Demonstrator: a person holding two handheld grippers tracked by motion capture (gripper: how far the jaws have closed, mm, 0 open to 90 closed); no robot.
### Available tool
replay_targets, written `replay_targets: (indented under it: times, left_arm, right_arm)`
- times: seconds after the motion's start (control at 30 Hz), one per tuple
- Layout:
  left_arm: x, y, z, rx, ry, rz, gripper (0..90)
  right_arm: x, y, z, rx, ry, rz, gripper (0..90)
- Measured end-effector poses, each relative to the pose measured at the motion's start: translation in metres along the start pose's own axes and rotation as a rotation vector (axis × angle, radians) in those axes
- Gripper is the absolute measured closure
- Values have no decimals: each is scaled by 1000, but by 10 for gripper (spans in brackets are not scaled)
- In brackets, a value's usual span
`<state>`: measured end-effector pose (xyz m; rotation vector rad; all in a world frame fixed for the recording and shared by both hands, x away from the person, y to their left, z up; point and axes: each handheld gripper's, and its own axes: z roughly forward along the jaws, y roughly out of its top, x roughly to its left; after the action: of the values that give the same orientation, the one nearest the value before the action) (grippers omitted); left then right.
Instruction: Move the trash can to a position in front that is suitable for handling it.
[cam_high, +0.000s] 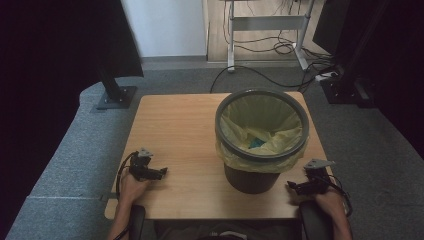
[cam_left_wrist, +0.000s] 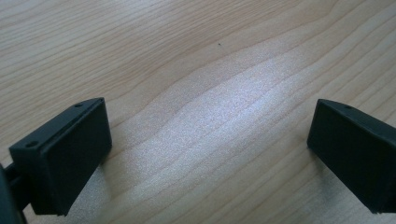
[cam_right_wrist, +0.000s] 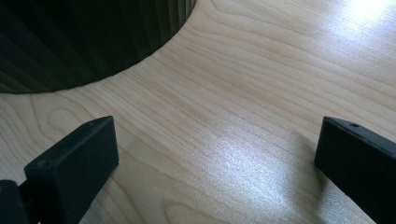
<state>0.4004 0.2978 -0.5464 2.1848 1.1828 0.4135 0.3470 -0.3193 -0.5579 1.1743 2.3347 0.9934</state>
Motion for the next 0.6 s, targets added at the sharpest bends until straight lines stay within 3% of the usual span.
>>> replay_targets:
  times: [0.2, 0.37, 0.6]
  left_arm:
    - [1, 0, -1, -7, -10, -8, 0]
    - [3, -1, -2, -23, -46, -37, 0]
    - [-1, 1, -2, -3, -53, -25, 0]
  right_arm:
    - [0, 0, 0, 0, 0, -1, 0]
    - [0, 0, 0, -1, 2, -1, 0]
    - [3, 0, -1, 8, 6, -3, 0]
